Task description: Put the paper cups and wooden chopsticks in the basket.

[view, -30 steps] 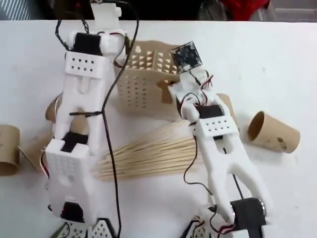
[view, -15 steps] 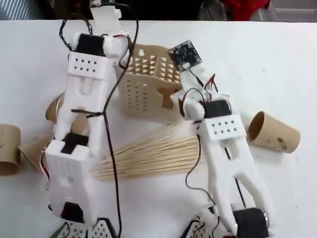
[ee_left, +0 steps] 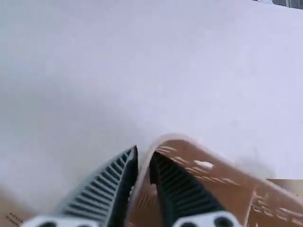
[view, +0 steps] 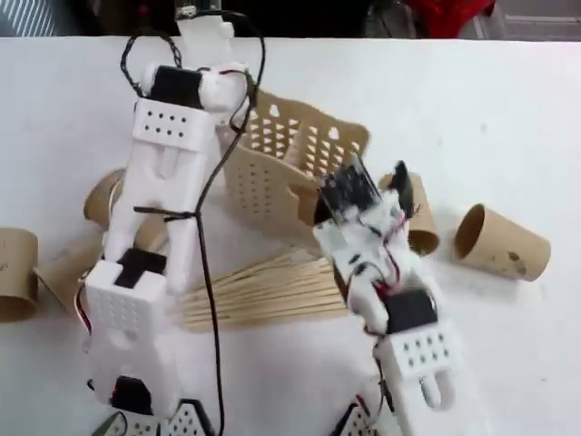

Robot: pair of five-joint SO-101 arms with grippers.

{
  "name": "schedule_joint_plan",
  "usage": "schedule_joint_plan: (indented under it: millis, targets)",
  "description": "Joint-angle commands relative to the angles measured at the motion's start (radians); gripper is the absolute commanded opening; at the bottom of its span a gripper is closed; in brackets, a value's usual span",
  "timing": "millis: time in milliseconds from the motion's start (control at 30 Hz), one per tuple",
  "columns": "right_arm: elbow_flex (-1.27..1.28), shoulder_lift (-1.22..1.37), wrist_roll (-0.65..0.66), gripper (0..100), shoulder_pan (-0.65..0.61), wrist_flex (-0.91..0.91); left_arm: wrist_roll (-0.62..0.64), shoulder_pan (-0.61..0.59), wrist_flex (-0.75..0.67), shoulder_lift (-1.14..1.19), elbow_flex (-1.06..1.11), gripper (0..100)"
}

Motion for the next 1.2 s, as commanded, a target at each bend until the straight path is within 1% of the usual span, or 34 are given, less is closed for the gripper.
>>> schedule_joint_plan:
  millis: [0, 67, 133, 200, 400, 467, 567, 667, 733, 800, 933, 1067, 1167]
  targets:
    - [0.101, -0.107, 0.017, 51.8, -0.005, 0.007, 0.034, -0.065, -0.071, 0.056, -0.008, 2]
    - [0.109, -0.107, 0.032, 54.3, -0.005, 0.008, 0.046, -0.065, -0.084, 0.064, -0.008, 2]
    - [0.11, -0.097, 0.066, 54.6, -0.007, 0.01, 0.089, -0.077, -0.087, 0.064, -0.006, 2]
    - [0.107, -0.084, 0.068, 54.6, -0.01, 0.005, 0.109, -0.093, -0.087, 0.064, -0.008, 2]
    - [0.017, -0.053, 0.064, 54.4, 0.013, 0.027, 0.064, -0.077, -0.083, 0.048, -0.014, 2]
    - [-0.074, -0.036, 0.064, 54.4, 0.041, 0.079, 0.006, -0.067, -0.055, 0.035, -0.061, 2]
    - [-0.247, 0.022, 0.064, 54.4, 0.128, 0.2, -0.052, -0.056, 0.032, 0.019, -0.167, 2]
    - [-0.41, 0.139, 0.064, 54.3, 0.236, 0.298, -0.157, -0.031, 0.14, 0.022, -0.288, 2]
    - [-0.5, 0.243, 0.072, 54.2, 0.283, 0.364, -0.209, -0.013, 0.209, 0.025, -0.347, 2]
    - [-0.583, 0.355, 0.074, 51.2, 0.315, 0.427, -0.258, 0.005, 0.25, 0.025, -0.365, 2]
    - [-0.727, 0.518, 0.074, 38.9, 0.367, 0.521, -0.345, 0.041, 0.301, 0.024, -0.367, 2]
    - [-0.804, 0.588, 0.072, 28.6, 0.417, 0.541, -0.358, 0.042, 0.311, 0.024, -0.359, 3]
    - [-0.818, 0.616, 0.074, 26.4, 0.441, 0.541, -0.354, 0.041, 0.305, 0.016, -0.367, 9]
